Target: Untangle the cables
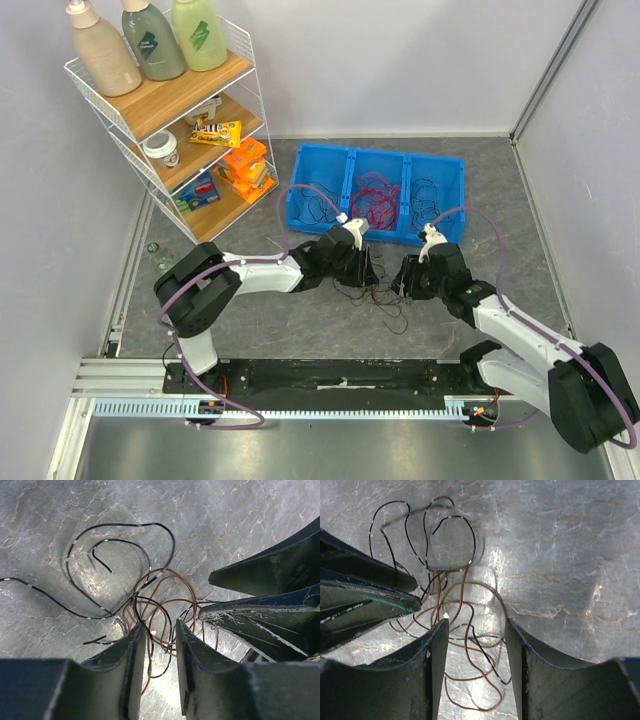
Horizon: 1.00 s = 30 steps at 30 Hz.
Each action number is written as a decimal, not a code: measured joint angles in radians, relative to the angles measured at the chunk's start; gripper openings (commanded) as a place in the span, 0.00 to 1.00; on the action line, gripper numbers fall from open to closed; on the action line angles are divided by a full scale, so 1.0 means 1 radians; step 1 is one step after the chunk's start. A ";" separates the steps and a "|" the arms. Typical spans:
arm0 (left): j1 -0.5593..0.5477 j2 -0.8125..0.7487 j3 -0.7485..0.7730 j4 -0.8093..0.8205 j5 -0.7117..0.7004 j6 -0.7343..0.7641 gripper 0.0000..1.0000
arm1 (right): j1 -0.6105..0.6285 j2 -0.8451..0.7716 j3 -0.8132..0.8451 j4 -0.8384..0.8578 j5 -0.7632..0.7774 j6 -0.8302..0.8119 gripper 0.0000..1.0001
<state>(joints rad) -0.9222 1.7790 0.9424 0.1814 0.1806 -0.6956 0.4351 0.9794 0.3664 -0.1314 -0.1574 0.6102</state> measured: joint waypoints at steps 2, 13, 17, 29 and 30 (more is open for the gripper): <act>0.000 0.006 0.010 -0.010 -0.015 0.006 0.20 | 0.000 0.041 0.019 0.013 0.003 -0.002 0.48; -0.005 -0.091 -0.035 -0.032 -0.033 0.023 0.02 | 0.001 0.203 0.027 0.201 -0.072 0.051 0.15; -0.011 -0.180 -0.057 -0.063 -0.034 0.040 0.02 | 0.002 0.241 0.025 0.229 -0.092 0.060 0.01; -0.017 -1.051 -0.135 -0.312 -0.303 0.183 0.02 | 0.002 0.044 0.018 0.084 0.116 -0.002 0.00; -0.017 -1.141 -0.128 -0.315 -0.326 0.200 0.02 | 0.002 0.044 0.013 0.074 0.126 -0.004 0.00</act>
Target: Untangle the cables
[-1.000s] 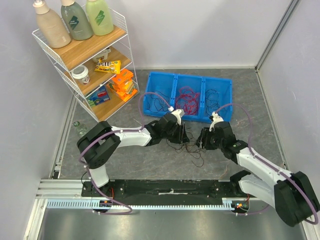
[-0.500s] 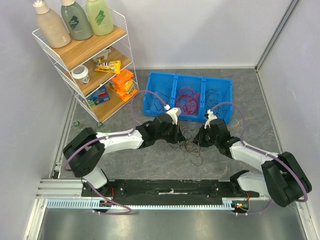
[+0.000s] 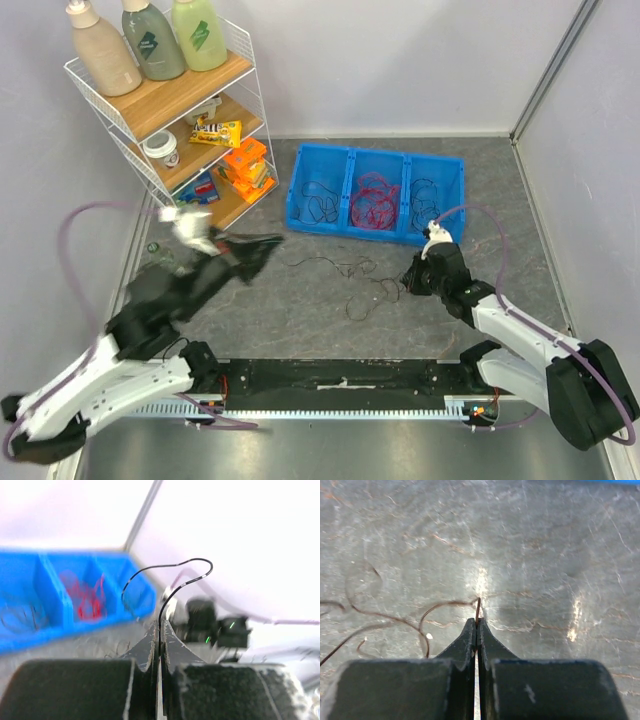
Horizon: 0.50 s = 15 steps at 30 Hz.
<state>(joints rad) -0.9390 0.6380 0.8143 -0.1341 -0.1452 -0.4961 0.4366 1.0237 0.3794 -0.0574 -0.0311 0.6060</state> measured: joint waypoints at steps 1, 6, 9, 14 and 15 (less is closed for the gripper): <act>0.000 -0.070 0.010 0.000 -0.018 0.014 0.02 | 0.000 0.000 -0.005 -0.007 0.005 0.000 0.00; 0.000 -0.274 0.121 -0.024 -0.085 0.094 0.02 | 0.000 0.000 -0.030 -0.034 0.017 0.005 0.00; 0.000 -0.299 0.145 -0.069 -0.114 0.128 0.02 | 0.000 -0.001 -0.030 -0.039 0.029 0.012 0.00; 0.000 -0.325 0.140 -0.149 -0.158 0.163 0.02 | 0.000 -0.020 -0.030 -0.069 0.055 0.031 0.00; 0.000 -0.328 0.140 -0.156 -0.161 0.166 0.02 | 0.000 -0.028 -0.030 -0.080 0.068 0.035 0.00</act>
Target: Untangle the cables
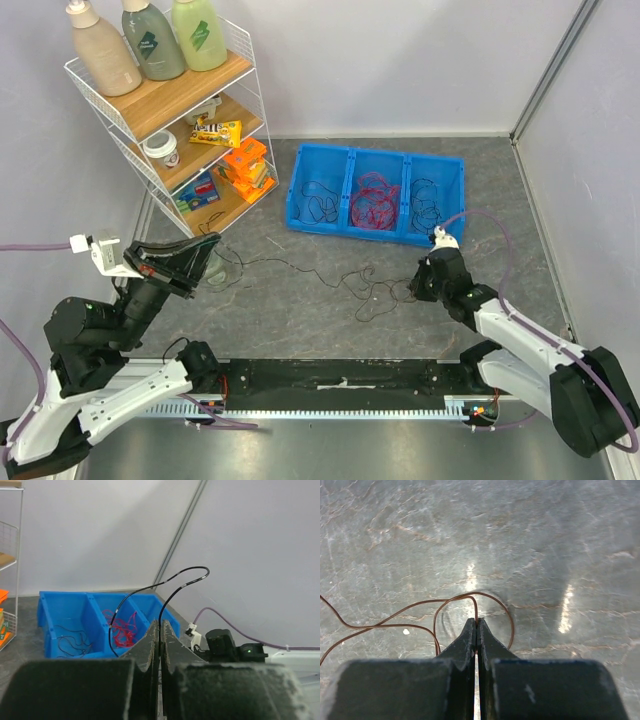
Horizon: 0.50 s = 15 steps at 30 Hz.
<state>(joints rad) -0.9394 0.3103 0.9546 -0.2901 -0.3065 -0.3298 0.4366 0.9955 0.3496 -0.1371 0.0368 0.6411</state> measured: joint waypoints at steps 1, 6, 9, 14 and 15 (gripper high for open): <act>0.000 -0.002 0.000 -0.006 -0.006 0.004 0.02 | 0.000 -0.010 0.000 -0.012 0.016 0.007 0.00; 0.000 -0.013 0.000 -0.042 -0.038 0.025 0.02 | 0.000 -0.163 -0.002 -0.108 0.141 0.064 0.00; 0.000 -0.030 0.003 -0.072 -0.072 0.035 0.02 | 0.000 -0.299 -0.002 -0.156 0.210 0.089 0.00; 0.000 -0.078 0.019 -0.126 -0.160 0.042 0.02 | 0.000 -0.479 0.037 -0.274 0.352 0.123 0.00; 0.000 -0.095 0.025 -0.135 -0.176 0.045 0.02 | 0.000 -0.495 0.052 -0.294 0.381 0.128 0.00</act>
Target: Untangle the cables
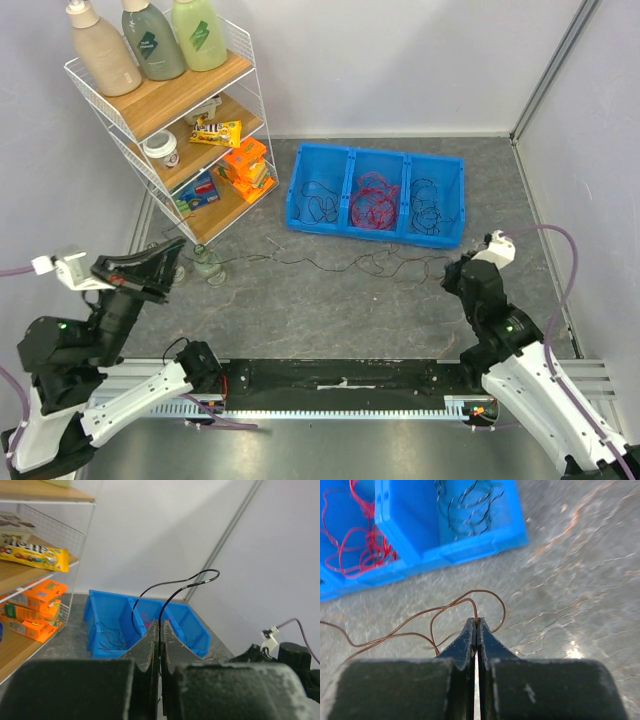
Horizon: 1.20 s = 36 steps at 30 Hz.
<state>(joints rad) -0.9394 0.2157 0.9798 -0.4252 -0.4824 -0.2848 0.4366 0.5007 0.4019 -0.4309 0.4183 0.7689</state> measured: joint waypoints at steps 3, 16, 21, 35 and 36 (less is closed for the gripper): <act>0.000 -0.040 0.036 -0.025 -0.055 0.010 0.02 | 0.000 -0.026 0.054 -0.061 0.105 0.017 0.00; 0.000 -0.113 0.076 -0.113 -0.193 0.017 0.02 | -0.003 0.203 0.138 -0.167 0.233 0.051 0.00; 0.000 -0.127 0.116 -0.163 -0.234 0.019 0.02 | -0.096 0.188 0.138 -0.176 0.220 0.045 0.00; -0.013 -0.171 0.305 -0.368 -0.331 0.043 0.02 | -0.266 0.243 0.179 -0.153 0.161 -0.003 0.00; -0.017 -0.172 0.311 -0.385 -0.336 0.043 0.02 | -0.271 0.249 0.181 -0.152 0.160 -0.006 0.00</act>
<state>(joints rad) -0.9562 0.0437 1.2911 -0.8101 -0.8185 -0.2417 0.1654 0.7498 0.5831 -0.5831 0.5785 0.7628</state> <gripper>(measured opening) 0.025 0.010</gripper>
